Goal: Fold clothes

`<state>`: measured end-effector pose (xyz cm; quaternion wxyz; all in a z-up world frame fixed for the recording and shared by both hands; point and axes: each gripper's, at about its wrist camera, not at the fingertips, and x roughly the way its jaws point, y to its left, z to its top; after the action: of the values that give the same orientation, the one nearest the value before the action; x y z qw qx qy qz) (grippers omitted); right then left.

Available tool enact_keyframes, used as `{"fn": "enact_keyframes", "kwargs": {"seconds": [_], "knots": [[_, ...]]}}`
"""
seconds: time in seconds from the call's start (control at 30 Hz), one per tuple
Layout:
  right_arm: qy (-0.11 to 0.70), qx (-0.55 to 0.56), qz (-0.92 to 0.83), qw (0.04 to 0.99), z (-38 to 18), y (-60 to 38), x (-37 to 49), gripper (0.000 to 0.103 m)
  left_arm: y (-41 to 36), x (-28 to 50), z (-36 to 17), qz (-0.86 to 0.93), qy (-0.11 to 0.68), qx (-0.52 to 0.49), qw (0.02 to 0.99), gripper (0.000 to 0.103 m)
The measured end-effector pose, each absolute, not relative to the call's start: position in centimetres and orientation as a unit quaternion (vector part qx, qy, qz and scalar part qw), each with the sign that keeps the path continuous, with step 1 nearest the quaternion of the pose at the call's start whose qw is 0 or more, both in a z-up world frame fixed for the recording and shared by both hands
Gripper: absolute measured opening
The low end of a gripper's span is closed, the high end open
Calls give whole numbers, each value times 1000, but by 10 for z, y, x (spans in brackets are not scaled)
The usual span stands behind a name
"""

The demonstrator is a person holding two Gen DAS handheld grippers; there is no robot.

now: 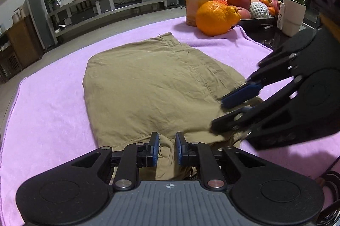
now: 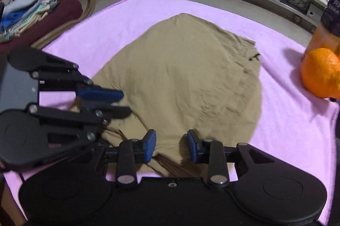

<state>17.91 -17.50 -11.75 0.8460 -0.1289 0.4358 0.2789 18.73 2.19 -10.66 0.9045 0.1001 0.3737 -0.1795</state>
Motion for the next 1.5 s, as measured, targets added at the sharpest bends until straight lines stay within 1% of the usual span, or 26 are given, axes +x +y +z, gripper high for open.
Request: {"fn": "enact_keyframes", "kwargs": {"seconds": [0.07,0.1,0.13,0.17,0.2,0.27,0.37,0.43,0.53,0.6,0.8,0.93,0.97,1.03,1.07,1.1,1.17,1.27,1.3,1.33,1.37,1.4,1.5], "knots": [[443,-106,267,849,-111,-188,179,31,28,188,-98,-179,383,79,903,14],[442,-86,262,853,-107,-197,179,33,30,188,-94,-178,388,68,902,19],[435,-60,262,860,-100,-207,179,34,37,187,-86,-177,386,52,904,22],[424,-33,261,867,-94,-217,180,37,44,185,-77,-175,381,34,907,29],[411,-5,257,875,-89,-227,182,47,50,186,-70,-170,374,19,912,33],[393,56,237,887,-81,-245,188,58,65,193,-61,-145,363,-11,920,41],[405,149,190,882,-87,-267,209,63,88,212,-61,-103,375,-66,919,46],[423,208,159,867,-98,-277,225,67,103,226,-69,-81,394,-103,910,47],[447,288,130,837,-118,-292,242,68,121,242,-85,-62,424,-158,890,49],[460,321,125,818,-132,-297,249,68,131,249,-95,-58,439,-190,876,51],[479,340,124,800,-146,-302,263,68,161,261,-120,-70,458,-293,837,52],[485,358,130,787,-154,-304,269,67,162,269,-131,-116,462,-337,812,52],[488,363,133,783,-156,-304,270,66,160,272,-133,-131,463,-344,806,52],[493,367,137,777,-162,-301,274,58,151,274,-136,-150,466,-340,803,52],[494,364,141,777,-163,-297,276,51,146,274,-136,-152,466,-330,807,53],[494,362,144,777,-165,-294,277,47,140,275,-135,-154,465,-320,811,53],[494,350,153,782,-164,-284,279,47,126,274,-129,-154,463,-290,823,54],[489,305,157,802,-157,-264,277,52,96,271,-119,-147,455,-202,855,54],[488,283,153,812,-153,-257,275,47,89,268,-114,-145,447,-181,864,50],[485,264,144,821,-149,-251,273,38,83,266,-110,-142,438,-162,873,47],[481,256,138,827,-145,-247,270,18,77,263,-105,-139,429,-143,881,39],[478,247,131,833,-141,-242,267,14,75,259,-99,-137,424,-132,885,33],[455,239,143,846,-125,-233,256,13,75,246,-83,-134,412,-108,895,28]]}}
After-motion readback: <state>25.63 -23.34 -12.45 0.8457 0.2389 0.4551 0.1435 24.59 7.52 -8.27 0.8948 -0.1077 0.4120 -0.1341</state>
